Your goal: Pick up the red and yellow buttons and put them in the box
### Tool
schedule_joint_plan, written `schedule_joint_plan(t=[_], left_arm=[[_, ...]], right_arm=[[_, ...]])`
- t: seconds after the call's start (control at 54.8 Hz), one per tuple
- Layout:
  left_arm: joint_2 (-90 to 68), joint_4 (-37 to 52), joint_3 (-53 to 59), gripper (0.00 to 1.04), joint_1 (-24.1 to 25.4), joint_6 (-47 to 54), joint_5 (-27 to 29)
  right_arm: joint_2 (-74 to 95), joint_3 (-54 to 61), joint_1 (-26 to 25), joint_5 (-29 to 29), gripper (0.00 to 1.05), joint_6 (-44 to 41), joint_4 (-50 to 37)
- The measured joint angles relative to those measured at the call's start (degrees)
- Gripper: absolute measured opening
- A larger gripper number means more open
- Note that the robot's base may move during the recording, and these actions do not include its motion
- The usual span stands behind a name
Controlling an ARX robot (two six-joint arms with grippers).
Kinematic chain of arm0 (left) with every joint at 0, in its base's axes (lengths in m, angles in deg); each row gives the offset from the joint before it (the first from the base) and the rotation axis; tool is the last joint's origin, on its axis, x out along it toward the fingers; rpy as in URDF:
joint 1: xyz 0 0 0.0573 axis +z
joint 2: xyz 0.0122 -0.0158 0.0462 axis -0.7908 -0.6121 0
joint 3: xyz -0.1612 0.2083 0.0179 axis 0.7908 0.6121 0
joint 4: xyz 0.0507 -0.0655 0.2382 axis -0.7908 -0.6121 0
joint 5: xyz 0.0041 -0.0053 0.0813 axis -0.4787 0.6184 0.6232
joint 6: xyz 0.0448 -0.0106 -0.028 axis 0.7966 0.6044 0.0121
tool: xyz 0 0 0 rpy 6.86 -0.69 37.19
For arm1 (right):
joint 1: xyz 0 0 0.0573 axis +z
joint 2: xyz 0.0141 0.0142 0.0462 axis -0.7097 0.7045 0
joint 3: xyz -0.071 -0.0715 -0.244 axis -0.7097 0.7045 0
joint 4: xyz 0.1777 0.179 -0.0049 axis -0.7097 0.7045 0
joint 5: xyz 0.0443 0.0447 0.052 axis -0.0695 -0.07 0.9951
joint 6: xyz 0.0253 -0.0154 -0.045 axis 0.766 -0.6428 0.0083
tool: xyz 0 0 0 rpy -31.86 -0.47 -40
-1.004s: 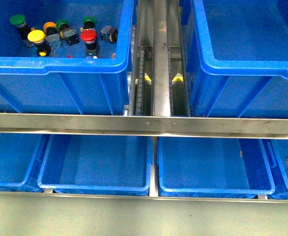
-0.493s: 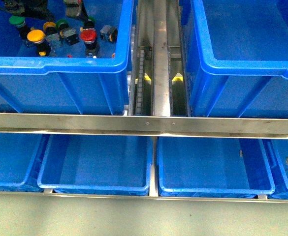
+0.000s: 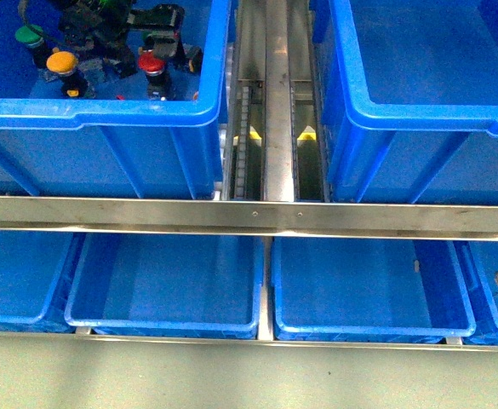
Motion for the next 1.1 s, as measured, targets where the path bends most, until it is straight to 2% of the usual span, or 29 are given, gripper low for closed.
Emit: schedule_joint_plan(t=[0.511,0.895,1.096], left_arm=[[-0.92,-0.76,-0.57,0.96,-0.17,-0.2,-0.44],[-0.92,-0.74,-0.57,0.38,0.09,-0.55,-0.66],[-0.7,0.79,0.5,0.35,0.61,-1.99,-1.36]], right_arm=[[0.0,0.0,0.0,0.0,0.98,0.02,0.0],[0.0,0.0,0.0,0.0,0.98,0.02,0.0],[0.0,0.0,0.0,0.0,0.98,0.0,0.0]])
